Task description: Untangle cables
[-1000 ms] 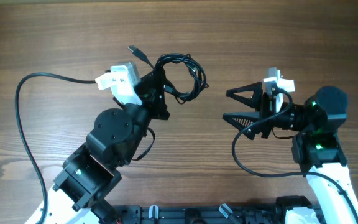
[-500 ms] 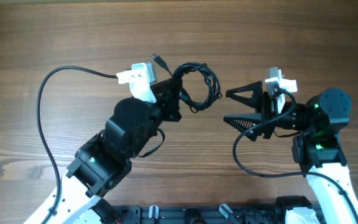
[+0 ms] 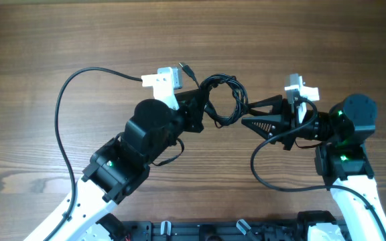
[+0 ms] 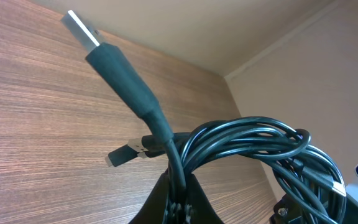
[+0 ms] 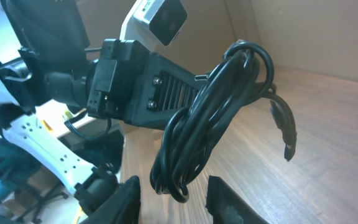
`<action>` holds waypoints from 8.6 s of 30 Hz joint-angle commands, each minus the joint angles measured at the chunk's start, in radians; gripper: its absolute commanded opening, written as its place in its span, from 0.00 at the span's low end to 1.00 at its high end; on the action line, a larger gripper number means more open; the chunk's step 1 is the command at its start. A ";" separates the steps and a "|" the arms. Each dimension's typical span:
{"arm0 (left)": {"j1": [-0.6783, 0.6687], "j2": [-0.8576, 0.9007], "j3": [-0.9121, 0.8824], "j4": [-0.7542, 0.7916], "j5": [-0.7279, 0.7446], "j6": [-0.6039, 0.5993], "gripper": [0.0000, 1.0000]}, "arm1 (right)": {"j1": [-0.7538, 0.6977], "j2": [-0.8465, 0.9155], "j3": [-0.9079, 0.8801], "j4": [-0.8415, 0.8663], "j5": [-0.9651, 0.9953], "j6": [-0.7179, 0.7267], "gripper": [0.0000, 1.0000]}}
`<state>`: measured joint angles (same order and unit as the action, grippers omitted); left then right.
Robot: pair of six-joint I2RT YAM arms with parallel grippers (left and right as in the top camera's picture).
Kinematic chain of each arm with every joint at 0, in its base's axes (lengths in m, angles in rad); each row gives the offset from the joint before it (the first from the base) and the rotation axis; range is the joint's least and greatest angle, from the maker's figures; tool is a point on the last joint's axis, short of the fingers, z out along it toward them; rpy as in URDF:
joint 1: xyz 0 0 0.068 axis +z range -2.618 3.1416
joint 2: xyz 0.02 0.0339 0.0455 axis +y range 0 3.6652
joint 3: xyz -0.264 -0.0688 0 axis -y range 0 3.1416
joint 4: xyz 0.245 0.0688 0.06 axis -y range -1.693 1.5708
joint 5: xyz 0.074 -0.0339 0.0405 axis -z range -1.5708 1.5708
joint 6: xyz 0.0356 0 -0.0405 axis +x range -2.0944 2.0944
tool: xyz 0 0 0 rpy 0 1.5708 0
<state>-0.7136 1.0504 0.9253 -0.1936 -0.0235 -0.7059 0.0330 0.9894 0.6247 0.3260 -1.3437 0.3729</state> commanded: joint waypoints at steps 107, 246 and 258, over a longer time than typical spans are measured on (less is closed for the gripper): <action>-0.003 -0.052 0.016 -0.061 0.328 0.563 0.04 | 0.000 0.000 0.017 -0.249 0.307 -0.114 0.74; -0.098 0.049 0.016 0.283 0.712 0.865 0.04 | -0.100 -0.292 0.304 -0.903 0.502 -0.475 0.99; -0.114 0.047 0.016 0.277 0.864 0.742 0.04 | -0.100 -0.110 0.304 -0.874 1.193 -0.212 1.00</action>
<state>-0.8185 1.1027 0.9268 0.0803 0.7742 0.0608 -0.0620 0.8482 0.9100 -0.5518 -0.3119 0.1173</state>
